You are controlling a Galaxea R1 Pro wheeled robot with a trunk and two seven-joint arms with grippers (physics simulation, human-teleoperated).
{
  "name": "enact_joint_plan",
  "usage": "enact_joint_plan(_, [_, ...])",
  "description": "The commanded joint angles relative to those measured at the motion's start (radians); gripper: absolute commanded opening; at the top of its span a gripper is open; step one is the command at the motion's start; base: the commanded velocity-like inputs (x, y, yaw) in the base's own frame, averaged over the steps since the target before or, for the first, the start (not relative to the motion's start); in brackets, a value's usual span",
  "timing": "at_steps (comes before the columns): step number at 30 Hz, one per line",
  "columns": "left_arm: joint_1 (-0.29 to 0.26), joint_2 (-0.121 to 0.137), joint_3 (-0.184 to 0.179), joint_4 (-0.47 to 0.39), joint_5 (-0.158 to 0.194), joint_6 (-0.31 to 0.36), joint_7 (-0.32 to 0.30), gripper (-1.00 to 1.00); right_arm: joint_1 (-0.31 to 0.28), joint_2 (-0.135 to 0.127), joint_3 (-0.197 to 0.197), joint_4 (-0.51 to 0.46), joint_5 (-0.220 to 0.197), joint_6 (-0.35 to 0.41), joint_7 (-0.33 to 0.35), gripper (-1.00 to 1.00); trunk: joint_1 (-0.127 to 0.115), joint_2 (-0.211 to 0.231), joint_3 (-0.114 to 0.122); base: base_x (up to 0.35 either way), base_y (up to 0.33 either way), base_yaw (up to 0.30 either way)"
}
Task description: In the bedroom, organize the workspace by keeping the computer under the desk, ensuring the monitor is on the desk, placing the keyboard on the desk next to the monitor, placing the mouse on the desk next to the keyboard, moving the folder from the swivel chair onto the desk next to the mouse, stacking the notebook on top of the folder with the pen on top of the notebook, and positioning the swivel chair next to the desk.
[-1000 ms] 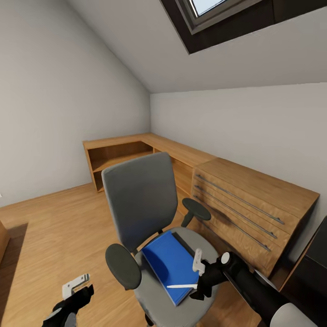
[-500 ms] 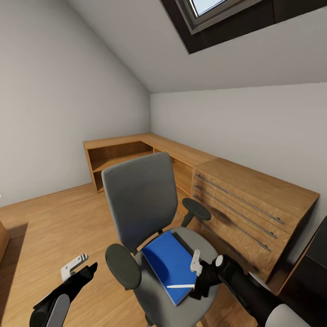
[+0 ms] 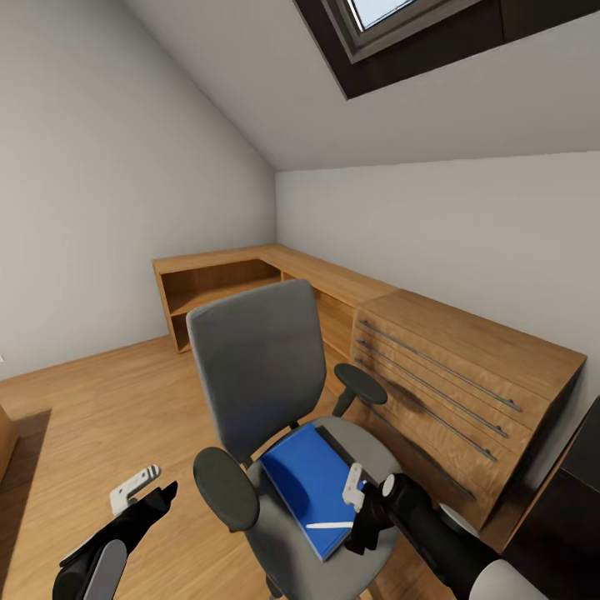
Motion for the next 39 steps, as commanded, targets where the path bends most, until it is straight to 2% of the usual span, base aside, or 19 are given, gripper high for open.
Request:
enact_joint_plan(1, [-0.001,-0.001,0.001,-0.002,0.011,0.004,0.007,1.0,-0.001,0.0,0.002,-0.002,0.01,0.004,0.006,1.0,0.0,-0.001,-0.001,0.0,0.0,0.0])
enact_joint_plan(17, [-0.001,-0.002,0.007,-0.007,0.015,0.005,0.007,1.0,0.001,0.0,0.004,-0.001,0.01,0.034,-0.005,1.0,0.0,-0.001,-0.001,0.0,0.0,0.0])
enact_joint_plan(20, [-0.002,-0.014,0.024,0.006,0.007,0.002,0.007,1.0,0.0,0.013,0.006,-0.002,0.013,0.033,-0.017,1.0,0.0,-0.001,-0.001,0.0,0.0,0.0])
enact_joint_plan(24, [-0.002,-0.033,0.046,0.0,0.001,-0.001,0.007,1.0,-0.001,0.032,0.012,-0.001,0.01,0.041,0.006,1.0,0.0,-0.001,-0.001,0.0,0.0,0.0])
enact_joint_plan(26, [-0.002,-0.033,0.046,0.0,0.001,-0.001,0.007,1.0,-0.001,0.043,0.012,-0.001,0.01,0.041,0.017,1.0,0.0,-0.001,-0.001,0.0,0.0,0.0])
enact_joint_plan(39, [-0.002,-0.03,0.046,-0.002,0.001,0.001,0.007,1.0,-0.001,0.046,0.018,-0.001,0.04,0.036,0.027,1.0,0.0,-0.001,-0.001,0.0,0.0,0.0])
